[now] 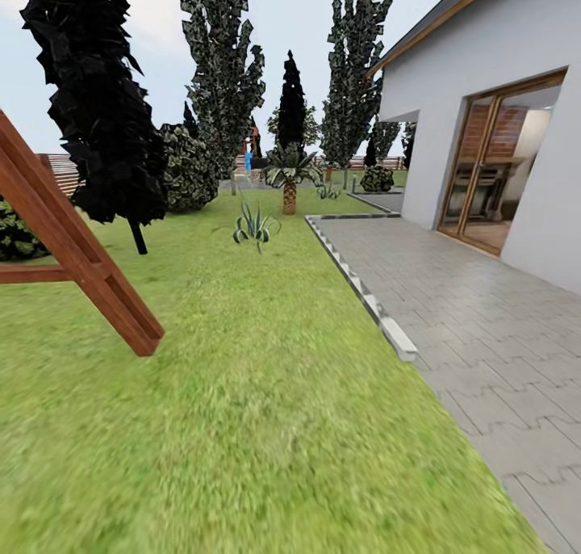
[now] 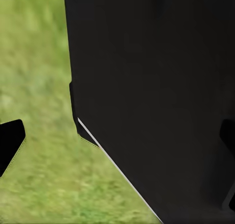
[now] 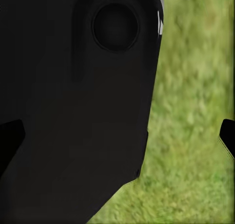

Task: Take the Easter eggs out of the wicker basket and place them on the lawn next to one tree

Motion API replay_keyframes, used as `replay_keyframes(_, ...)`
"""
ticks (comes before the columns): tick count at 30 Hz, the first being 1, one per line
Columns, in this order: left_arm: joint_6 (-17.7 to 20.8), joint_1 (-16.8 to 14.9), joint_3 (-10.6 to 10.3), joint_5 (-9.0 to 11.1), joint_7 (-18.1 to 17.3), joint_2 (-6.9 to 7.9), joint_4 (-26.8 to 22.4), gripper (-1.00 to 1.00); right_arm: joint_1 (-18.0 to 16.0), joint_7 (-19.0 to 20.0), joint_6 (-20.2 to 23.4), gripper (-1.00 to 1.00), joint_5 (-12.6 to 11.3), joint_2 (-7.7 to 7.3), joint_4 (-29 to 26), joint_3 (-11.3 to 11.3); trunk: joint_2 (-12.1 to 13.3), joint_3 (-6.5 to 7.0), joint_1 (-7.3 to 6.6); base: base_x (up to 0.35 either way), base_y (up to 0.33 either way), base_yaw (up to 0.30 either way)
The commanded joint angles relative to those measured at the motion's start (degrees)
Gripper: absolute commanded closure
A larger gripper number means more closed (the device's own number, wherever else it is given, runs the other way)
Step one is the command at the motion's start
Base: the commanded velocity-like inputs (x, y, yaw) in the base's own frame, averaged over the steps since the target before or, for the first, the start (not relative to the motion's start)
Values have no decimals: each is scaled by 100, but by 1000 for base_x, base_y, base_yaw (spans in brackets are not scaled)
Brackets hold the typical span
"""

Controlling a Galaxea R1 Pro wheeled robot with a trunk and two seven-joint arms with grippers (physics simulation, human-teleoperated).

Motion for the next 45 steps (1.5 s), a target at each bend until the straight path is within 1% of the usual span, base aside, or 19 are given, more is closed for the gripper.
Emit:
replay_keyframes(1, 3, -1, 4, 2, -19, 1, -1, -100, -5, 9, 2, -100, 46, -1, 10, 2, -2, -4, 3, 334, 0, 0)
replay_keyframes(10, 3, -1, 4, 2, -20, 4, -1, -100, -5, 9, 2, -100, 46, -1, 10, 2, -2, -4, 3, 333, 65, 0)
replay_keyframes(45, 3, -1, 4, 2, -28, 4, -1, -100, -5, 9, 2, -100, 46, -1, 10, 2, -2, -4, 3, 333, 134, 0)
